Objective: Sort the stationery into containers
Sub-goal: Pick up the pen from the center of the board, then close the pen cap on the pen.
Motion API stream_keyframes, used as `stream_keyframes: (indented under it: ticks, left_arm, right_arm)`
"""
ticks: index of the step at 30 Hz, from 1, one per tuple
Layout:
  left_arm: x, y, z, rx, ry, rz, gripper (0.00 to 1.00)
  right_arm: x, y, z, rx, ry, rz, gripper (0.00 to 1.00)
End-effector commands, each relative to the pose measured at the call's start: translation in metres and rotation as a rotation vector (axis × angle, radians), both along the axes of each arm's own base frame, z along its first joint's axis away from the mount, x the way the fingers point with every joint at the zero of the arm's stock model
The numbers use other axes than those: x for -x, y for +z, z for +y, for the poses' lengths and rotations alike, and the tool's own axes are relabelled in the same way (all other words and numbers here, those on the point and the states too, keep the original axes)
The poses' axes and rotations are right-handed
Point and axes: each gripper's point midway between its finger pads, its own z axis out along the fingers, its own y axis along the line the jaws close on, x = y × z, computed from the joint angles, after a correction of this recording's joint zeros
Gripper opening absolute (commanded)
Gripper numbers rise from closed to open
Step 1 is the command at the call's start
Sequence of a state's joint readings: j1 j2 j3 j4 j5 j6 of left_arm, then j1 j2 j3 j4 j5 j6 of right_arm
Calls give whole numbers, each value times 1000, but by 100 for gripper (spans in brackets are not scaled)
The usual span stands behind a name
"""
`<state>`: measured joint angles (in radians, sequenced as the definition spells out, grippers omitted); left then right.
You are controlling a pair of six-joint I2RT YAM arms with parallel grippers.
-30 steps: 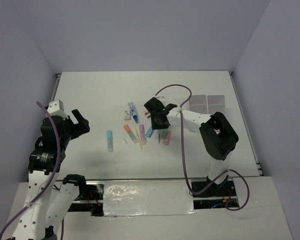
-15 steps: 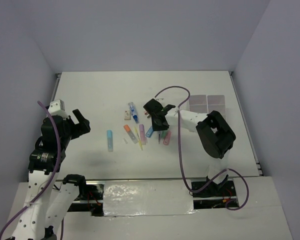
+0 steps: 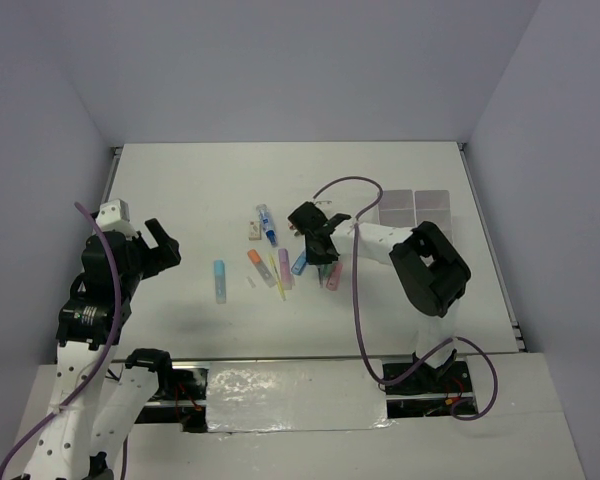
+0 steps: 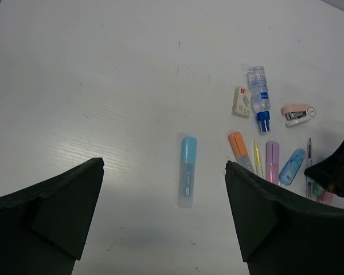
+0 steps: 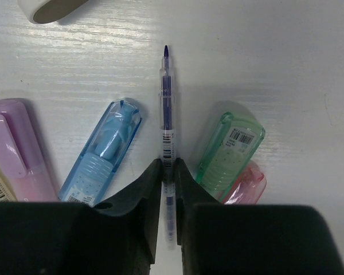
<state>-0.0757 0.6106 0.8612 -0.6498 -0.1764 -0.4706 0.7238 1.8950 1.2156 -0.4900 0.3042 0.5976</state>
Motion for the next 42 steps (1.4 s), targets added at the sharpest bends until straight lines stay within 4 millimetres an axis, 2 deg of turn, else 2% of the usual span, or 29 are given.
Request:
stream_keyframes:
  ticks: [1, 2, 5, 8, 11, 14, 15, 17, 19, 20, 21, 22, 23, 24, 25, 26, 28, 30, 31, 32, 33, 34, 35, 36, 37, 39, 40, 42]
  left_arm:
    - [-5, 10, -4, -5, -30, -51, 99]
    - [-5, 10, -4, -6, -31, -51, 99]
    - [-6, 9, -5, -5, -33, -44, 99]
    - [-9, 8, -8, -2, -52, -34, 99]
    - [-14, 7, -14, 3, -83, 0, 99]
    - [-18, 5, -17, 63, -50, 68, 99]
    - [-20, 5, -24, 90, -72, 75, 99]
    - [-30, 8, -41, 182, -91, 72, 99]
    - [-34, 8, -69, 213, -144, 73, 99]
    - [-42, 3, -71, 216, -77, 86, 99]
    - [-37, -1, -98, 208, -138, 108, 99]
    - [-37, -1, -110, 240, -117, 117, 99]
    - [-40, -12, -112, 212, -68, 144, 99]
    - [-32, -19, -130, 208, -91, 161, 99]
    - [-30, -25, -137, 248, -49, 170, 98]
    - [-32, -32, -137, 238, -1, 162, 96]
    - [-24, -56, -150, 264, 46, 201, 92]
    - [-23, -71, -154, 251, 80, 224, 88]
    - [-24, -85, -157, 238, 109, 260, 84]
    - [-25, -92, -160, 225, 113, 278, 78]
    - [-27, -94, -163, 222, 122, 291, 78]
    - [-29, -108, -166, 185, 129, 329, 74]
    - [-30, -113, -170, 166, 116, 348, 57]
    - [-34, -112, -177, 161, 94, 360, 51]
    - [-35, -123, -178, 122, 110, 393, 49]
    - [-40, -124, -183, 112, 111, 407, 48]
    - [-39, -133, -182, 90, 126, 431, 49]
    - [-40, -136, -183, 83, 146, 444, 48]
  right_arm:
    - [20, -20, -2, 6, -12, 50, 16]
    - [21, -20, -2, 5, -13, 49, 7]
    - [23, -11, -1, -7, -14, 34, 3]
    - [24, 12, 2, -63, -12, -10, 0]
    - [23, 65, 8, -169, 8, -114, 0]
    - [29, 97, 7, -185, 45, -175, 0]
    - [32, 116, 6, -210, 54, -211, 0]
    - [43, 138, 3, -235, 84, -252, 0]
    - [51, 148, 0, -251, 99, -266, 0]
    - [58, 157, -5, -262, 108, -283, 0]
    - [61, 161, -9, -262, 105, -293, 0]
    - [64, 164, -14, -261, 101, -305, 0]
    - [70, 170, -24, -263, 85, -316, 0]
    - [71, 173, -33, -246, 58, -337, 0]
    - [77, 172, -40, -237, 50, -333, 0]
    - [81, 181, -46, -257, 45, -359, 0]
    - [88, 187, -57, -266, 36, -384, 0]
    - [92, 188, -64, -261, 30, -392, 0]
    - [95, 187, -69, -248, 30, -389, 0]
    - [96, 190, -72, -249, 25, -398, 0]
    - [97, 190, -74, -247, 24, -398, 0]
    - [98, 190, -77, -243, 24, -402, 0]
    - [99, 190, -78, -242, 23, -406, 0]
    - [98, 189, -79, -239, 22, -407, 0]
    - [99, 188, -80, -237, 19, -407, 0]
    - [100, 186, -81, -235, 19, -408, 0]
    - [99, 185, -81, -236, 20, -413, 0]
    - [99, 181, -81, -231, 23, -408, 0]
